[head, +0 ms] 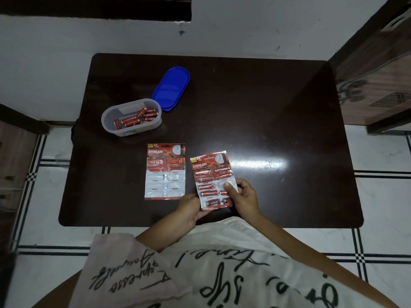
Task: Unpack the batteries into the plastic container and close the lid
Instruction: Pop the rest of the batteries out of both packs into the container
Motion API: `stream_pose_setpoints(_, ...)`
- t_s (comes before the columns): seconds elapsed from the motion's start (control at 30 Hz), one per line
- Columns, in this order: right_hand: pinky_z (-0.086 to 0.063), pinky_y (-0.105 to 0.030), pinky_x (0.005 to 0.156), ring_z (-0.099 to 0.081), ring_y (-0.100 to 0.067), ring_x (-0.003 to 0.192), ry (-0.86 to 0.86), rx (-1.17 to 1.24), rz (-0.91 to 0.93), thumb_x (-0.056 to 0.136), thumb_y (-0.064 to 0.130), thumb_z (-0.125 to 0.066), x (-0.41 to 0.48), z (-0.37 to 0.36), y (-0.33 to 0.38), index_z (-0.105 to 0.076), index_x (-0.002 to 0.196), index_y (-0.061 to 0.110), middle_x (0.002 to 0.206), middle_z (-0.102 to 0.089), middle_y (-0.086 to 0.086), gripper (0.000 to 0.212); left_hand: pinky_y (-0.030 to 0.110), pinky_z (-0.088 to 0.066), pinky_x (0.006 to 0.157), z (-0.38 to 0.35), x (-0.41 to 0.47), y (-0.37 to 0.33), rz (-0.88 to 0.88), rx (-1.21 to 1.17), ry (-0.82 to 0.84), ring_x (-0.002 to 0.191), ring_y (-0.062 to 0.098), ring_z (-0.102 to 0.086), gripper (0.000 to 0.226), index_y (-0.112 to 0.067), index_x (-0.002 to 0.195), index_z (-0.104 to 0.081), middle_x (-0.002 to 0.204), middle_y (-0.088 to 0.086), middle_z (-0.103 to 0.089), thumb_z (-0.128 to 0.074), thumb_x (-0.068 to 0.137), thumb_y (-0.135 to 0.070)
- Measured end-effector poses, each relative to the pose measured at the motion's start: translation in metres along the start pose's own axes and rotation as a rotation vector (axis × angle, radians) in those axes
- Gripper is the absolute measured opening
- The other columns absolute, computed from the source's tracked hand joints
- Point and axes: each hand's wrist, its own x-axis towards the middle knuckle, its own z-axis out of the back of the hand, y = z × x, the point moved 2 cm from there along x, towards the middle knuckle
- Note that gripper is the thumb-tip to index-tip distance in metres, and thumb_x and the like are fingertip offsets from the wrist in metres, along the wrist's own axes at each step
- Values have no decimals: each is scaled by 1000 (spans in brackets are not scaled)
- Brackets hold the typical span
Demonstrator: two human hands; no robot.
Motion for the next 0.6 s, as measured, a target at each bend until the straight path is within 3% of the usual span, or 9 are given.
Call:
stream_pose_setpoints(0.23, -58, -47, 87, -72, -35, 99, 118, 73, -164, 77, 14, -82, -1, 2, 5, -60, 119, 4, 110, -73, -16, 48, 26, -59, 59, 3, -6, -5, -9, -52, -10, 72, 17, -74, 15, -3, 98, -70, 88, 11, -77, -56, 91, 1)
stream_pose_setpoints(0.4, -57, -30, 69, -73, -20, 88, 190, 43, -286, 77, 10, -81, 0, 2, 8, -64, 114, 15, 103, -76, -4, 41, 25, -56, 56, 6, -6, -8, -59, -36, -68, 68, 17, -72, 7, -6, 84, -63, 76, 7, -75, -63, 88, -1)
stream_pose_setpoints(0.6, -59, -32, 73, -73, -30, 95, 203, 46, -280, 76, 3, -80, 4, -1, 3, -69, 116, 5, 112, -73, -16, 42, 23, -56, 51, 9, -7, -8, -116, 20, -140, 71, 20, -69, 10, -6, 86, -56, 86, 13, -71, -66, 88, -3)
